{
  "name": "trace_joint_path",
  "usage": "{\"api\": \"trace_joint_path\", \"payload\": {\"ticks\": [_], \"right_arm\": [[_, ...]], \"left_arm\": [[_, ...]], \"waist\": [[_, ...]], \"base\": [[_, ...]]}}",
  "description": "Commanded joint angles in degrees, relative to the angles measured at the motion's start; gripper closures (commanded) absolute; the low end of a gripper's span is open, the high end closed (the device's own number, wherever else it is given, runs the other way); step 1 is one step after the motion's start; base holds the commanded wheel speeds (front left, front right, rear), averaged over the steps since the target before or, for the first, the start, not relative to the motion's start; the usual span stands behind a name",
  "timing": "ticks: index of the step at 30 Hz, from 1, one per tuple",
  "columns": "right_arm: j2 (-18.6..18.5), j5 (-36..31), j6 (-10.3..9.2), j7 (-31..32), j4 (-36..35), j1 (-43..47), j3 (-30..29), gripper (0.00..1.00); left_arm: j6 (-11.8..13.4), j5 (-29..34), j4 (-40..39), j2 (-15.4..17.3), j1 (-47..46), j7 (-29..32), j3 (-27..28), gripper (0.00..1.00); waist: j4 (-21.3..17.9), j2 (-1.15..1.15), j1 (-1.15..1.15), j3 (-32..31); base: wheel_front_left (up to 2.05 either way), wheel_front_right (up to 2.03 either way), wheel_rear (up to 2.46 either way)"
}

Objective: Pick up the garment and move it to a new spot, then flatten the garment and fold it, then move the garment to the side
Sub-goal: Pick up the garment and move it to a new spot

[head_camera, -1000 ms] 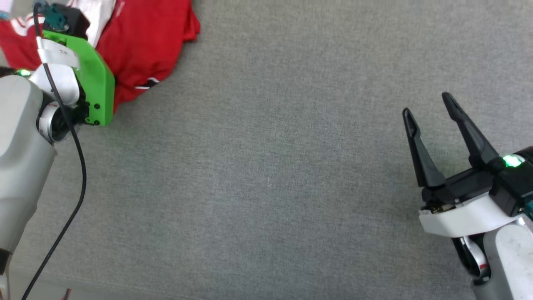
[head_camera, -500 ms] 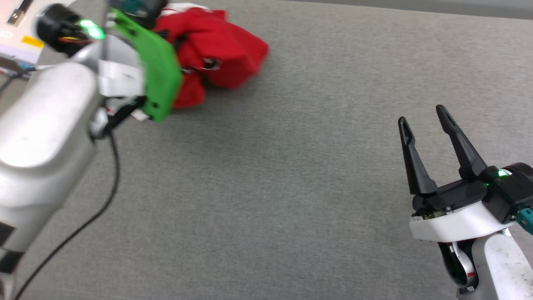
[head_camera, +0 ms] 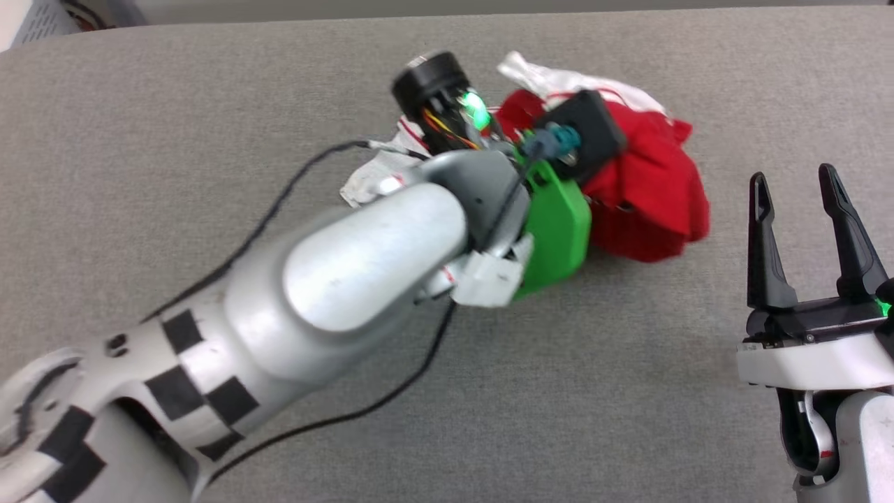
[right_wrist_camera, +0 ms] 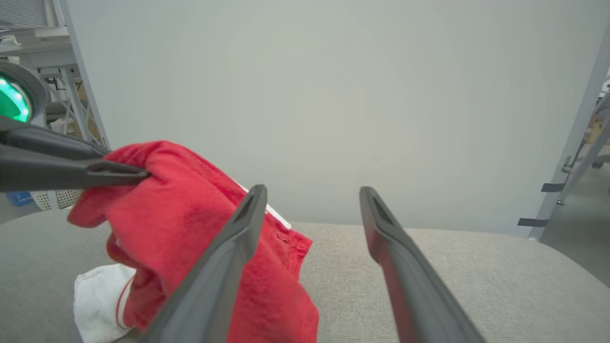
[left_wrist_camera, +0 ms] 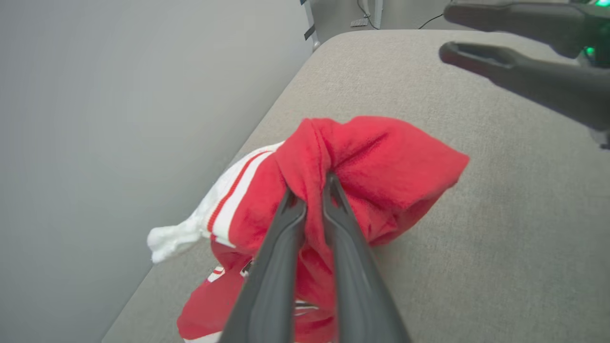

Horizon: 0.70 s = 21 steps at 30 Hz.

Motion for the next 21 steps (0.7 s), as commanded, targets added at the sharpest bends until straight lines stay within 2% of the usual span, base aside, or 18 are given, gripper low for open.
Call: {"api": "trace_joint_path", "payload": {"ticks": [1, 5, 9, 15, 18, 19, 20, 21], "right_arm": [[0.3, -0.3, -0.04, -0.1, -0.2, 1.1, -0.3, 0.0], [0.7, -0.7, -0.04, -0.1, -0.3, 1.3, -0.7, 0.0], [0.9, -1.0, -0.04, -0.1, -0.2, 1.1, -1.1, 0.0], [0.9, -1.5, -0.04, -0.1, 0.3, 0.5, -1.6, 0.0], [0.8, -1.8, -0.04, -0.1, 0.9, 0.4, -1.7, 0.0], [0.8, -2.0, -0.04, -0.1, 1.1, 0.5, -1.7, 0.0], [0.7, -2.1, -0.04, -0.1, 1.3, 0.7, -1.8, 0.0], [0.7, -2.2, -0.04, -0.1, 1.5, 1.0, -1.7, 0.0]], "left_arm": [[-0.2, -0.6, 1.4, -2.0, 0.8, -1.0, -1.9, 1.0], [-0.2, -0.9, 6.7, -6.5, 4.0, -3.2, -5.7, 1.0], [-0.2, 0.4, 10.8, -9.2, 9.7, -2.2, -6.8, 1.0], [-0.2, 5.7, 10.8, -10.7, 20.4, 3.4, -6.9, 1.0], [-0.2, 5.3, 10.7, -11.0, 21.7, 2.3, -6.9, 1.0], [-0.2, 5.0, 11.0, -11.1, 21.2, 0.4, -6.9, 0.71], [-0.2, 5.0, 11.4, -11.2, 20.4, -1.8, -6.9, 0.0], [-0.2, 4.8, 12.3, -11.3, 19.4, -4.7, -6.9, 0.0]], "waist": [[-2.2, 0.0, 0.0, 0.5], [-3.3, 0.0, 0.0, 1.0], [-3.8, 0.0, 0.0, 1.6], [-3.6, 0.0, 0.0, 2.2], [-3.0, 0.0, 0.0, 1.9], [-2.6, 0.0, 0.0, 1.5], [-2.3, 0.0, 0.0, 1.1], [-1.9, 0.0, 0.0, 0.6]], "base": [[0.0, 0.0, 0.0], [0.0, 0.0, 0.0], [0.0, 0.0, 0.0], [0.0, 0.0, 0.0], [0.0, 0.0, 0.0], [0.0, 0.0, 0.0], [0.0, 0.0, 0.0], [0.0, 0.0, 0.0]]}}
